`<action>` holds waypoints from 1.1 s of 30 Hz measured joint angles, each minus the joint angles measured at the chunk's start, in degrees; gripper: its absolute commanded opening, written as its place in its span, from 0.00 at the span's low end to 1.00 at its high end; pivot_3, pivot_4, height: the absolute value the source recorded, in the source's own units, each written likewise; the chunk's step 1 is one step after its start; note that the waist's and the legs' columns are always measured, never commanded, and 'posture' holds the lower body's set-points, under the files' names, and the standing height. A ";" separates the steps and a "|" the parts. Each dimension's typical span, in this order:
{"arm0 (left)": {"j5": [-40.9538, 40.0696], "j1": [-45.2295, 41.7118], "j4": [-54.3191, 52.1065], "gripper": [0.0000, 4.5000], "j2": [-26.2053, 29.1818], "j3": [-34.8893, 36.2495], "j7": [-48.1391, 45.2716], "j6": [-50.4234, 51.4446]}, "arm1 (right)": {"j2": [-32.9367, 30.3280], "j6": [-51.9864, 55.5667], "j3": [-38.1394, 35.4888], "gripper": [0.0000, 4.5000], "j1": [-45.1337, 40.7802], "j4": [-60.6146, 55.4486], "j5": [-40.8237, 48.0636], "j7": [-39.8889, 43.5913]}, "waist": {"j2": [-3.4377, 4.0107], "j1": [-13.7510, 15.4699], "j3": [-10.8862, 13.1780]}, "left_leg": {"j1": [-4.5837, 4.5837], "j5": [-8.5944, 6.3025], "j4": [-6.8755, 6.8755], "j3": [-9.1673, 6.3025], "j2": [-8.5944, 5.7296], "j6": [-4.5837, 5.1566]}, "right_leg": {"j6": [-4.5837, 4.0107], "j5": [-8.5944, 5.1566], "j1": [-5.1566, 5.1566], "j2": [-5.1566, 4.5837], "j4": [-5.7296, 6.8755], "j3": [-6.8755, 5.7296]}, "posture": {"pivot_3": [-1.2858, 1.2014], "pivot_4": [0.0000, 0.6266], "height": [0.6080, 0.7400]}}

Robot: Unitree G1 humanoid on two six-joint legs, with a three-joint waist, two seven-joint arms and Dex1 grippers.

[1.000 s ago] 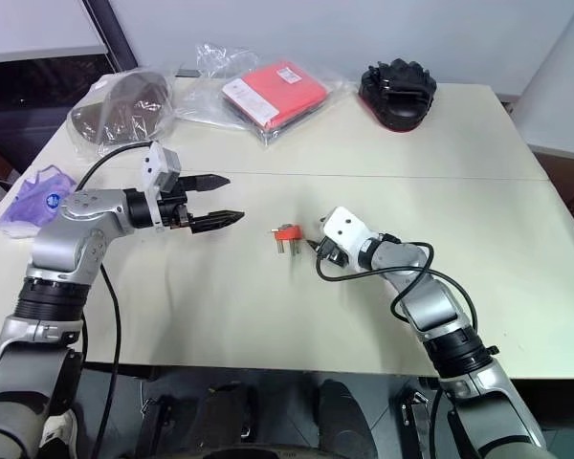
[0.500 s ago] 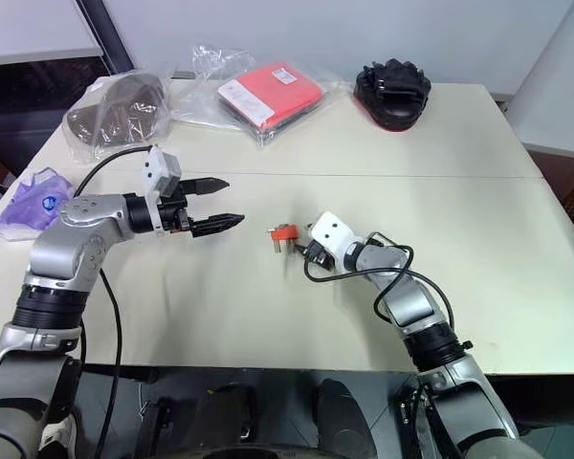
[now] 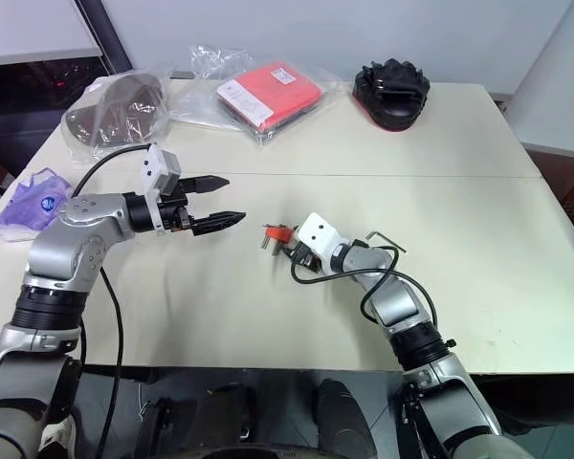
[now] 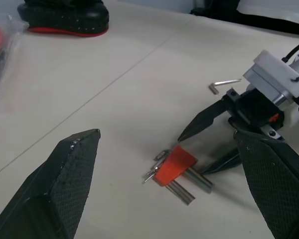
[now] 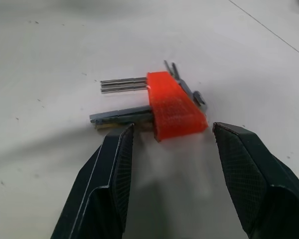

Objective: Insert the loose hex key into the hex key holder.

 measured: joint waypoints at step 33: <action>-0.07 0.76 -1.65 1.00 -0.71 0.00 2.39 0.15 | 1.90 -4.75 -1.03 0.22 -7.22 13.47 2.63 6.97 | 0.00 -1.12 0.00 | 0.07 0.00 0.00 -0.01 -0.01 0.00 | 0.00 0.00 0.05 -0.04 0.07 0.00 | 0.52 0.24 1.00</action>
